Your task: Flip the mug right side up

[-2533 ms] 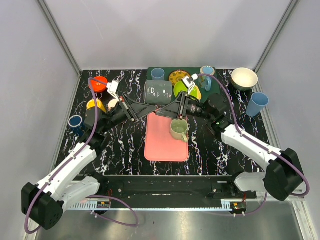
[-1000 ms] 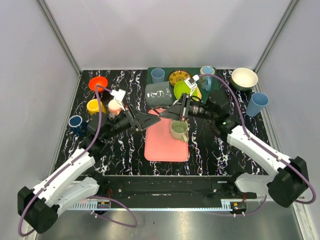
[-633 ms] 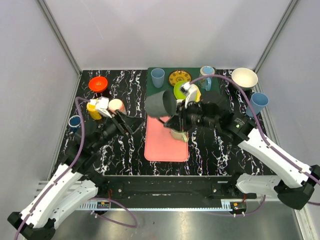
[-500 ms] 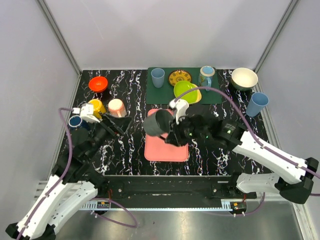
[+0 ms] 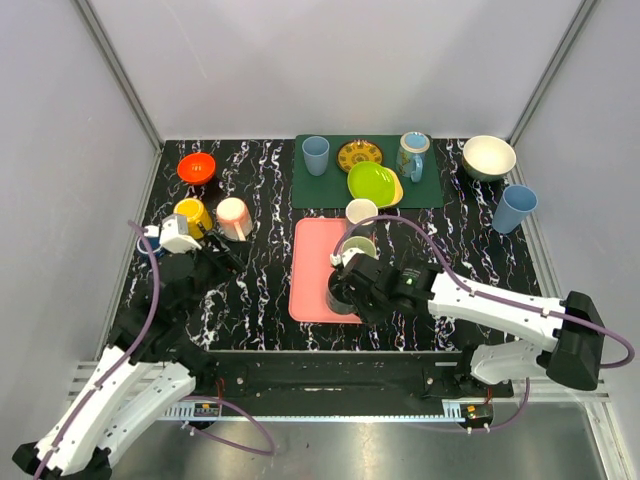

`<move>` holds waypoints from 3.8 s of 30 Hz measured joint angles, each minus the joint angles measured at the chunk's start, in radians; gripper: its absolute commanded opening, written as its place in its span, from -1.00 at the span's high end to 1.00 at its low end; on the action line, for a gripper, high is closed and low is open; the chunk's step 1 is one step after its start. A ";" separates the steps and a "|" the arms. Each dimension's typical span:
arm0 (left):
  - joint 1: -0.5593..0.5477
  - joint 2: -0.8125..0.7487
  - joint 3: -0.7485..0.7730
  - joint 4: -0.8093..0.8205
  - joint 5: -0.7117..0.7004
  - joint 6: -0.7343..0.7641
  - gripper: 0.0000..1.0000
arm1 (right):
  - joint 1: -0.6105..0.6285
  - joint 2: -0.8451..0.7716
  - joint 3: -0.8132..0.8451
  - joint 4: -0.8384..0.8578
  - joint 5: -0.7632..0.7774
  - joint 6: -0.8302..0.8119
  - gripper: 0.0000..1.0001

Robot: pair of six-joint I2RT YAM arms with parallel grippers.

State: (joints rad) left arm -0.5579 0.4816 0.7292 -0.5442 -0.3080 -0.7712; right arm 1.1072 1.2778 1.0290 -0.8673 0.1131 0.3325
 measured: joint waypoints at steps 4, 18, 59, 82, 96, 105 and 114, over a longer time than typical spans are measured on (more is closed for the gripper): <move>0.000 0.028 -0.023 -0.008 -0.004 -0.001 -0.53 | 0.000 0.029 -0.040 0.022 0.020 0.025 1.00; 0.000 0.144 -0.036 -0.014 -0.040 0.020 -0.57 | 0.001 0.175 -0.084 0.095 0.054 0.092 0.80; 0.370 1.123 0.367 0.077 0.121 0.178 -0.08 | 0.006 -0.226 0.139 0.250 0.133 0.008 -0.66; 0.422 1.199 0.390 0.098 0.132 0.217 1.00 | 0.006 -0.272 0.022 0.286 0.140 0.035 -0.66; 0.391 0.512 0.135 0.242 0.451 0.080 1.00 | -0.041 -0.262 -0.087 0.596 0.077 0.106 -0.83; 0.378 0.350 -0.050 0.676 0.845 -0.240 1.00 | -0.303 -0.155 -0.112 1.070 -0.429 0.441 -0.82; 0.341 0.302 -0.076 0.937 0.999 -0.427 1.00 | -0.304 0.027 -0.097 1.308 -0.694 0.612 -0.76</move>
State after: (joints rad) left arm -0.2165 0.7837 0.6533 0.3923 0.6914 -1.1984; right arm 0.8028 1.3045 0.9321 0.4412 -0.5812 0.9443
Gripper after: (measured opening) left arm 0.177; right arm 0.890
